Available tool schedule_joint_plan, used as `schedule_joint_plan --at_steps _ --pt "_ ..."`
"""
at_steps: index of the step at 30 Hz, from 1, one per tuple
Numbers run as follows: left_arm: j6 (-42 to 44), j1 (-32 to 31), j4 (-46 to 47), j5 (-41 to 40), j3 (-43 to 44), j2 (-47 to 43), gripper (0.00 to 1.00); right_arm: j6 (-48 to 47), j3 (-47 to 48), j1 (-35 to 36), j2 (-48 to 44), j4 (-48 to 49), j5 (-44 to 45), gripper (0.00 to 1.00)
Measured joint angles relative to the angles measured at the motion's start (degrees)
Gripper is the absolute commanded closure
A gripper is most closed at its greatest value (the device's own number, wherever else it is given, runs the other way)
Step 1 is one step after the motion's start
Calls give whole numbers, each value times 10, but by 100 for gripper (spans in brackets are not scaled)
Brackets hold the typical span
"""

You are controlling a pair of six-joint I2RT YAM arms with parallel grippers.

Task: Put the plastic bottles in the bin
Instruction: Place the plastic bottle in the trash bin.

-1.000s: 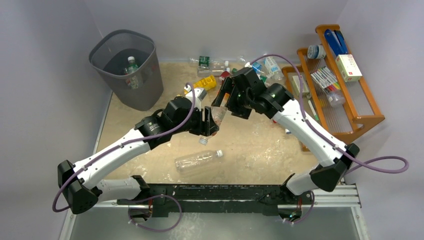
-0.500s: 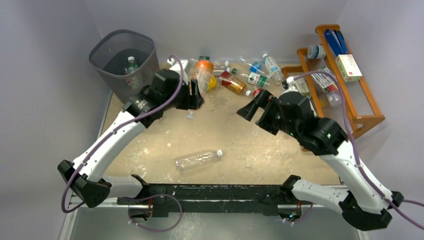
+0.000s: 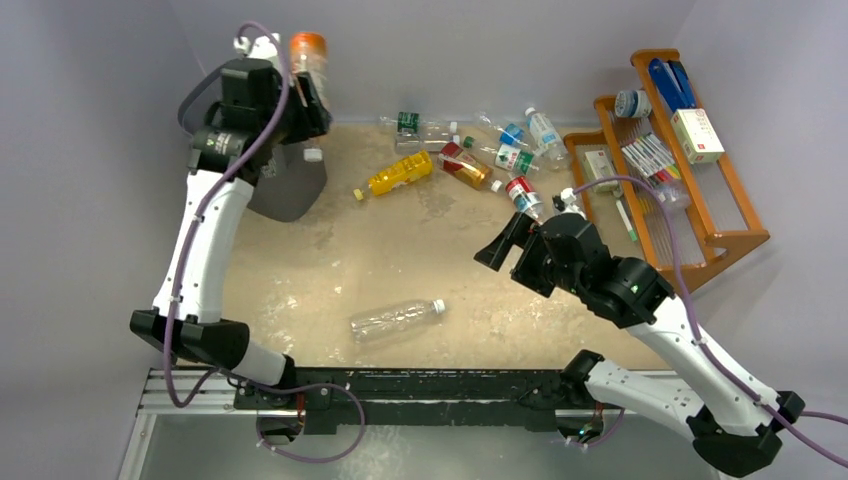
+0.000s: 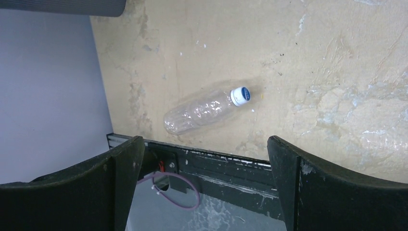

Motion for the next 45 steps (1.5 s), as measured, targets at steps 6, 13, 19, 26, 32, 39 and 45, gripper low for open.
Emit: schedule_joint_plan --at_steps 6,13,19,26,32,39,45 --pt "-1 106 -12 0 49 41 53 2 -24 0 -18 13 -9 0" --pt "-5 174 -12 15 109 107 51 4 -50 0 -21 30 -14 0" --pt "-22 212 -14 9 110 146 44 4 -54 0 -20 40 -15 0" --pt "-39 235 -37 -9 142 186 17 4 -72 0 -8 61 -25 0" --pt "-45 236 -49 -30 158 186 16 3 -75 0 12 76 -28 0" --pt "-45 234 -52 -5 129 137 15 16 -95 0 38 104 -43 0" --pt "-44 191 -48 0 68 35 14 73 -120 0 97 108 -64 1"
